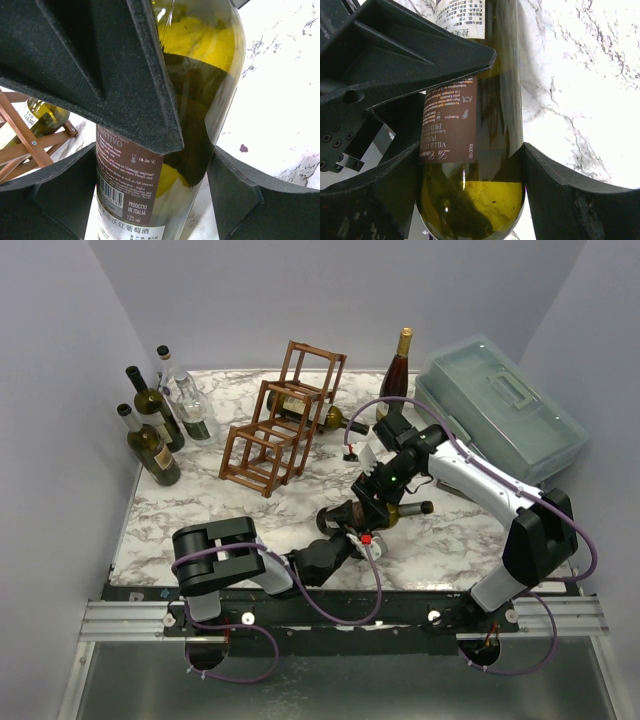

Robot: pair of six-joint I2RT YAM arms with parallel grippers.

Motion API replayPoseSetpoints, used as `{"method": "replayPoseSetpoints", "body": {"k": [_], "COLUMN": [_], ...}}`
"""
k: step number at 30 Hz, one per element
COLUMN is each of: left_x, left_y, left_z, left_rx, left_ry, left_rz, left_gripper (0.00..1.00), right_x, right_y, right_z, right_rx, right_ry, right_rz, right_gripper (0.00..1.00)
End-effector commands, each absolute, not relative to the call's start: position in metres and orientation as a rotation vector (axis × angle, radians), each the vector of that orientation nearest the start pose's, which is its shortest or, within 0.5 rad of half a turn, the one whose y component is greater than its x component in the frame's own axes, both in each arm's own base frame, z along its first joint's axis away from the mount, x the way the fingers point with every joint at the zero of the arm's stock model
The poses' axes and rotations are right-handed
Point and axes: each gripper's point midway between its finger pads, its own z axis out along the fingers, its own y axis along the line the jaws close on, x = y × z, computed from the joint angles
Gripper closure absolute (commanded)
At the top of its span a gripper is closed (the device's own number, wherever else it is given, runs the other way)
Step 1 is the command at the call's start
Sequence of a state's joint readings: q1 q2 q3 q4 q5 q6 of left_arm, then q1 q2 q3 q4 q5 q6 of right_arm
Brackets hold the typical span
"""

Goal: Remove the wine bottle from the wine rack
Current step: Pick up the wine bottle from the wine rack, then place the wine bottle at the center of the board.

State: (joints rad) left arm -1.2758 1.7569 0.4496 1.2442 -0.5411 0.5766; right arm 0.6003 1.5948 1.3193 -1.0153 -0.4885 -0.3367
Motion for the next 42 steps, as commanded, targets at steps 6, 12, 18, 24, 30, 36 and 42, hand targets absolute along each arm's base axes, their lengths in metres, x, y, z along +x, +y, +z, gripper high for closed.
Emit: {"method": "replayPoseSetpoints", "body": {"k": [6, 12, 18, 24, 30, 36, 42], "left_x": [0.227, 0.223, 0.222, 0.22, 0.22, 0.219, 0.219], "left_y": [-0.354, -0.348, -0.345, -0.342, -0.339, -0.339, -0.335], "left_z": [0.105, 0.105, 0.106, 0.103, 0.105, 0.103, 0.096], "left_rx": [0.924, 0.891, 0.867, 0.864, 0.839, 0.826, 0.799], "left_ry": [1.306, 1.33, 1.329, 1.33, 1.328, 1.336, 1.371], "left_rz": [-0.139, -0.171, -0.185, -0.182, -0.189, -0.209, -0.225], "left_gripper": [0.94, 1.0, 1.0, 1.0, 1.0, 1.0, 1.0], "right_x": [0.203, 0.21, 0.225, 0.238, 0.272, 0.307, 0.319], "right_y": [0.243, 0.245, 0.251, 0.255, 0.255, 0.248, 0.224], "right_z": [0.152, 0.154, 0.168, 0.179, 0.212, 0.257, 0.259], "right_rx": [-1.367, -1.325, -1.265, -1.236, -1.14, -0.993, -0.769], "right_ry": [2.459, 2.442, 2.389, 2.355, 2.263, 2.148, 2.136], "right_rz": [0.9, 0.877, 0.839, 0.812, 0.762, 0.835, 0.939], "right_gripper": [0.42, 0.19, 0.07, 0.04, 0.02, 0.02, 0.02]}}
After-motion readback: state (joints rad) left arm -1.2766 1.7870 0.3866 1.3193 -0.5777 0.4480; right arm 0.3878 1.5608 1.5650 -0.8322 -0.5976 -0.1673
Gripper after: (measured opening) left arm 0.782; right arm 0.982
